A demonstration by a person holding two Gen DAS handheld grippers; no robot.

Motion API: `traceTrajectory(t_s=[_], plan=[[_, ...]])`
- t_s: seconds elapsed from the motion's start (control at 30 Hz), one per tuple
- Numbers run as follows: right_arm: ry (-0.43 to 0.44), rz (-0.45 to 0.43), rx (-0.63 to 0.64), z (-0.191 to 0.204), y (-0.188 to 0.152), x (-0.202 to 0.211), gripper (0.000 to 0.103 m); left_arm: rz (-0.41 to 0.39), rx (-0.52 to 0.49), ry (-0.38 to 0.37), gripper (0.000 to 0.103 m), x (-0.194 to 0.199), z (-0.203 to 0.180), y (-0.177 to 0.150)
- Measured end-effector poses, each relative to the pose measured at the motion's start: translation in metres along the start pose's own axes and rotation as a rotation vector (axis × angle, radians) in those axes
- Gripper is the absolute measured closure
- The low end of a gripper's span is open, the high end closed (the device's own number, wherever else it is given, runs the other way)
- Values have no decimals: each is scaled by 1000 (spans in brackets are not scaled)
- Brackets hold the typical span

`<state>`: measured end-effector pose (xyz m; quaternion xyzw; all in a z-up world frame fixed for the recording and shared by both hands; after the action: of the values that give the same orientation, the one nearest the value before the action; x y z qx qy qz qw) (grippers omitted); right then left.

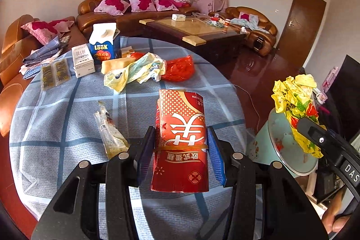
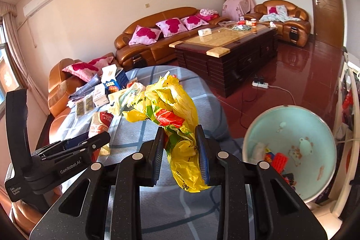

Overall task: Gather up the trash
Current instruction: 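Carry the red packet and yellow bag over the teal bin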

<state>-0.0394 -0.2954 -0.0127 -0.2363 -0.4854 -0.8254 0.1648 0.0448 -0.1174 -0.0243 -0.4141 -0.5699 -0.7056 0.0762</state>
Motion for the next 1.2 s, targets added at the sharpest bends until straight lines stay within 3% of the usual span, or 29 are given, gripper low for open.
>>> traceTrajectory(t_s=[0.67, 1.2], plan=[[-95, -112, -150, -94, 11, 53, 74, -14, -166, -63, 57, -1, -108, 26], [-218, -176, -292, -164, 14, 64, 74, 30, -251, -148, 57, -41, -185, 35]])
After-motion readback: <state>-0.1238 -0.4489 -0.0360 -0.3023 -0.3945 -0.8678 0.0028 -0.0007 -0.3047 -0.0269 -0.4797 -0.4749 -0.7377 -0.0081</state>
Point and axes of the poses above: each gripper's, at about its wrist camera, not at the fingertips, and x roughly against the way its jaws point, z to its left, y to its top, the point moved 1 cm from there along -x, roughly the way its jaws point, and after that the axes turned 12 degrees about -x, right-handed, at the moved point
